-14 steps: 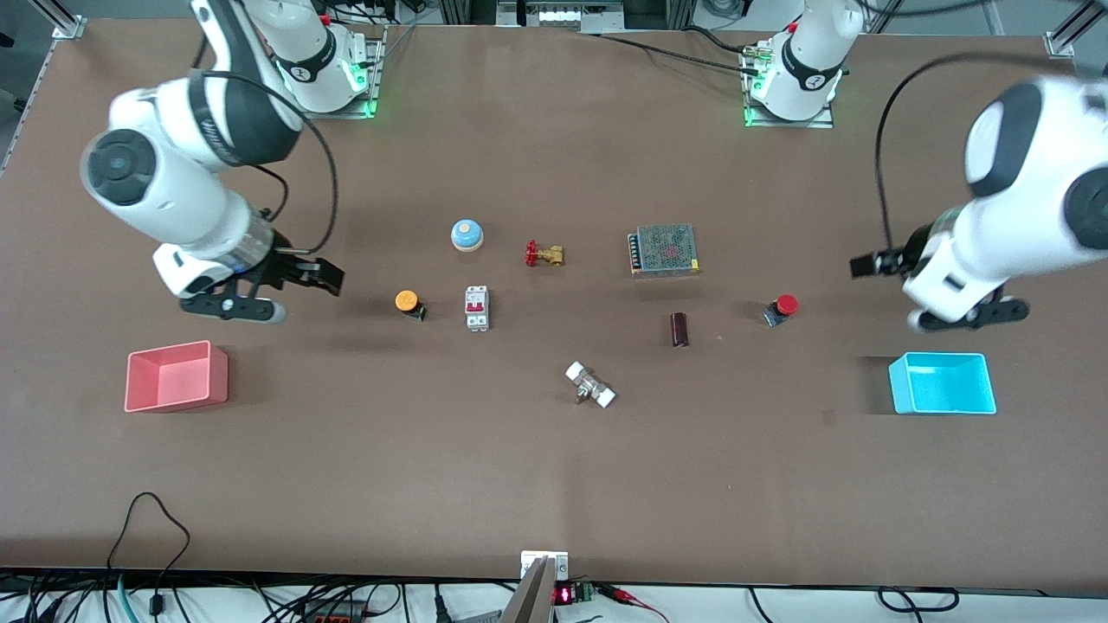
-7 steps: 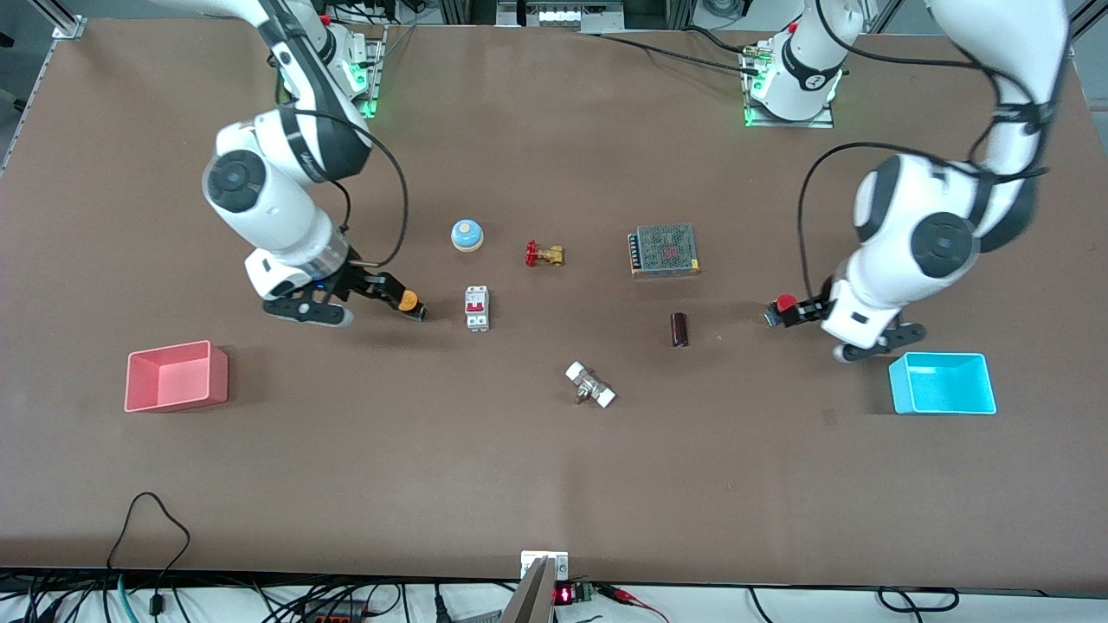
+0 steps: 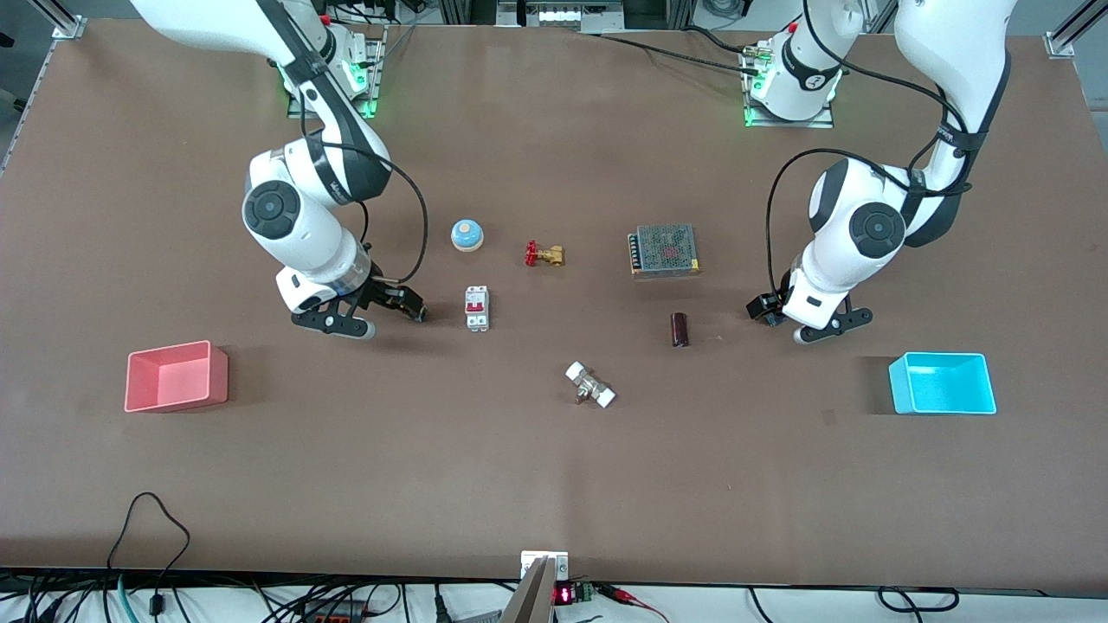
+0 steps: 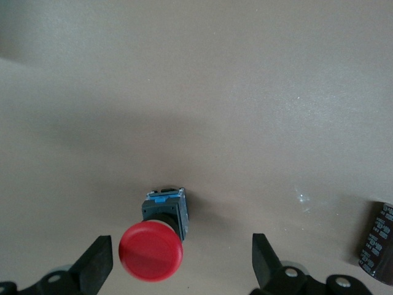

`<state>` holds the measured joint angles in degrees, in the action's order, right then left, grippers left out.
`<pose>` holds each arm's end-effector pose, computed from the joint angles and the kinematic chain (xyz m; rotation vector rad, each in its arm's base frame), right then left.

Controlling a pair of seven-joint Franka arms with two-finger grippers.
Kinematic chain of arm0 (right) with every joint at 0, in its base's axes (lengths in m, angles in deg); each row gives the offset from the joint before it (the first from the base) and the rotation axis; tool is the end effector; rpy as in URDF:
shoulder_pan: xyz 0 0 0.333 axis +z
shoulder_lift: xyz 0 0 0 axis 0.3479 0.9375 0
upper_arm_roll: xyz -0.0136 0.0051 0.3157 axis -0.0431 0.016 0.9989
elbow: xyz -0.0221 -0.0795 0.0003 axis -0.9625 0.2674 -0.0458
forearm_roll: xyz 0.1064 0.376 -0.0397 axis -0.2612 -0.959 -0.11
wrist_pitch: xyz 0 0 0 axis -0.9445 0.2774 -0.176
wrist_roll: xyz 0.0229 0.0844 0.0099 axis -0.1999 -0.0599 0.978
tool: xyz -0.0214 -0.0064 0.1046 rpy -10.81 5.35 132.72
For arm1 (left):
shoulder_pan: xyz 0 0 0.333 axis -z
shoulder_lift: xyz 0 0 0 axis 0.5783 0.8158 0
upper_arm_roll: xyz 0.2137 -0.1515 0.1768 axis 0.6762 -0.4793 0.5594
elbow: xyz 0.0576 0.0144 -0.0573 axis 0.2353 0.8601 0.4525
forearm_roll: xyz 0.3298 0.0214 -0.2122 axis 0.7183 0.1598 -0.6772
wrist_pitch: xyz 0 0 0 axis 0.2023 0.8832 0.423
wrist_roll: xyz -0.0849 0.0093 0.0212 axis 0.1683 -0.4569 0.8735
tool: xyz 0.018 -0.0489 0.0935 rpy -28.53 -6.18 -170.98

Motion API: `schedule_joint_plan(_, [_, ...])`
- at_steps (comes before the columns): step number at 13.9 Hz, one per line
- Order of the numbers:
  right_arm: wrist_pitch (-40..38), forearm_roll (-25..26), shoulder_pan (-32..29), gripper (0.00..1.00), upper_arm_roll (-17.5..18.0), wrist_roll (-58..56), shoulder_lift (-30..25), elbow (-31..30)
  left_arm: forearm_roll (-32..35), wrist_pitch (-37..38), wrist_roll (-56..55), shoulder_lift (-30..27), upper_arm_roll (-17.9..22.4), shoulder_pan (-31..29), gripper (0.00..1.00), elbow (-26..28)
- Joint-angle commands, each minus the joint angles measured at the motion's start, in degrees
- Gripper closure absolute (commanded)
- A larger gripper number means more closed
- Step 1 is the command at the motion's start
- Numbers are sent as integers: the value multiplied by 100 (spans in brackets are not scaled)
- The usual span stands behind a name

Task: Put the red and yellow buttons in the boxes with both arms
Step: 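Close the right gripper on the yellow button while the left gripper grasps the red button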

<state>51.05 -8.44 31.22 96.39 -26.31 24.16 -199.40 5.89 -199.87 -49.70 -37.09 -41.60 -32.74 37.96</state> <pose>0.5647 0.2250 0.2721 -3.0215 0.3227 -0.0339 0.5411 -0.1071 0.2289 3.0927 0.5357 -0.0623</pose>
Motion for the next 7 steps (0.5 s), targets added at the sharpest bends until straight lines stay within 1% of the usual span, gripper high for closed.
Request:
schedule_joint_plan(1, [145, 288, 48, 0, 12, 149, 149, -7, -40, 32, -17, -62, 25, 5, 0, 16])
schedule_joint_plan(3, [154, 762, 48, 0, 12, 140, 281, -7, -40, -11, -17, 122, 42, -56, 0, 16])
schedule_joint_plan(5, [154, 800, 74, 0, 47, 140, 317, 2, -40, -55, -26, 210, 43, -65, 2, 16])
schedule_joint_plan(7, [154, 800, 74, 0, 56, 148, 326, 2, -40, -283, -26, 359, 60, -74, 2, 16])
